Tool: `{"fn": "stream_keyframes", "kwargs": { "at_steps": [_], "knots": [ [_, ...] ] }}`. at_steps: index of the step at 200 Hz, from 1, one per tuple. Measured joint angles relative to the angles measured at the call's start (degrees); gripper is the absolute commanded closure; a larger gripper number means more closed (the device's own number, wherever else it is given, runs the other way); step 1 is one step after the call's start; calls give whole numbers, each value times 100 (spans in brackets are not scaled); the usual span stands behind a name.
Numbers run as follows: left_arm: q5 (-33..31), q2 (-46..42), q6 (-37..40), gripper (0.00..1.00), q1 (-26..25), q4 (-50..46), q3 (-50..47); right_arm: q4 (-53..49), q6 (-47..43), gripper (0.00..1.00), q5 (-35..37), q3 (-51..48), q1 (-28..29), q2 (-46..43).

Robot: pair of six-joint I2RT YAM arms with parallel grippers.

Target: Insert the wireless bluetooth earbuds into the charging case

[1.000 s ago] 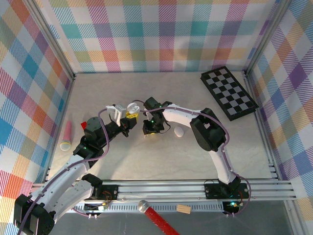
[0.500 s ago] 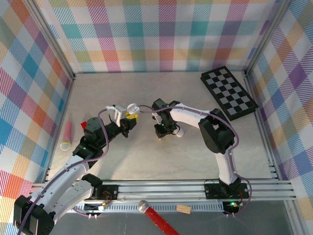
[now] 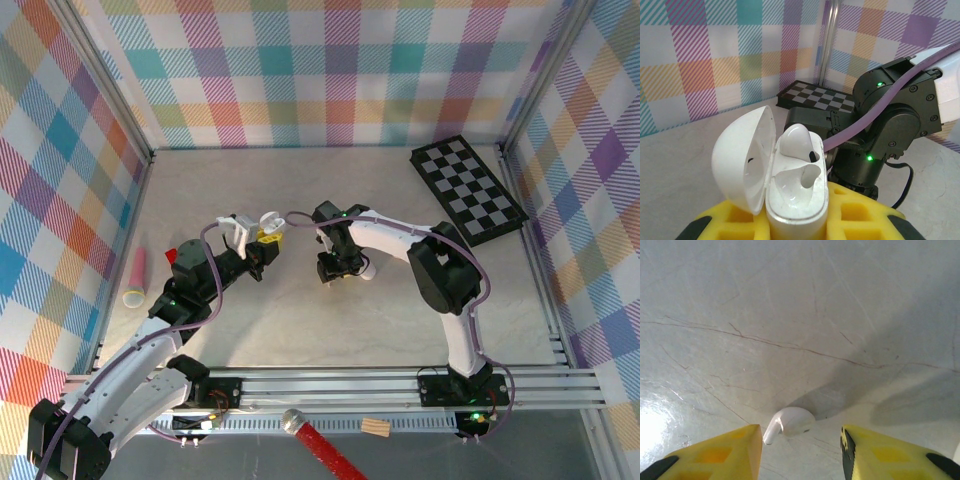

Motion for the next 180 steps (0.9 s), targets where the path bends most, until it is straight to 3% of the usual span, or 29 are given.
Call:
{"fn": "stream_keyframes", "kwargs": {
  "at_steps": [180],
  "knots": [
    [2,7,72,100,0,2,0,-601,455,63,-2,774,72,584]
  ]
}}
